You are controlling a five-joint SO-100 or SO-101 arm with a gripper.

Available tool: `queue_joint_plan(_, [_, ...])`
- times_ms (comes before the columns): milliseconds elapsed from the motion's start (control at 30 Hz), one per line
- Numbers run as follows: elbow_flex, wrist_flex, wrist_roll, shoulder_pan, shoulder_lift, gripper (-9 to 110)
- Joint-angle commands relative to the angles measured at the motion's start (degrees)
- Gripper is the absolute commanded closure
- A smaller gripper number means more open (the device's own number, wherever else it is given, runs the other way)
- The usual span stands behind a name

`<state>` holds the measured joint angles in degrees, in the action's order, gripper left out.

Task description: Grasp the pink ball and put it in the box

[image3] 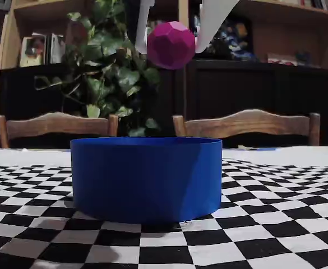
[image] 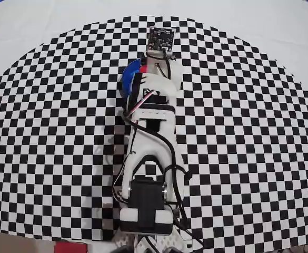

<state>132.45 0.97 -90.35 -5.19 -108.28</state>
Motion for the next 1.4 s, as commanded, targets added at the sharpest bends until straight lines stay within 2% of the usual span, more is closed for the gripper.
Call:
queue_joint_plan(0, [-0.2,-0.7,0.3,0.4,-2.6,101])
queue_joint_plan(1367, [3.4,-0.7,0.4,2.4,-2.1,101])
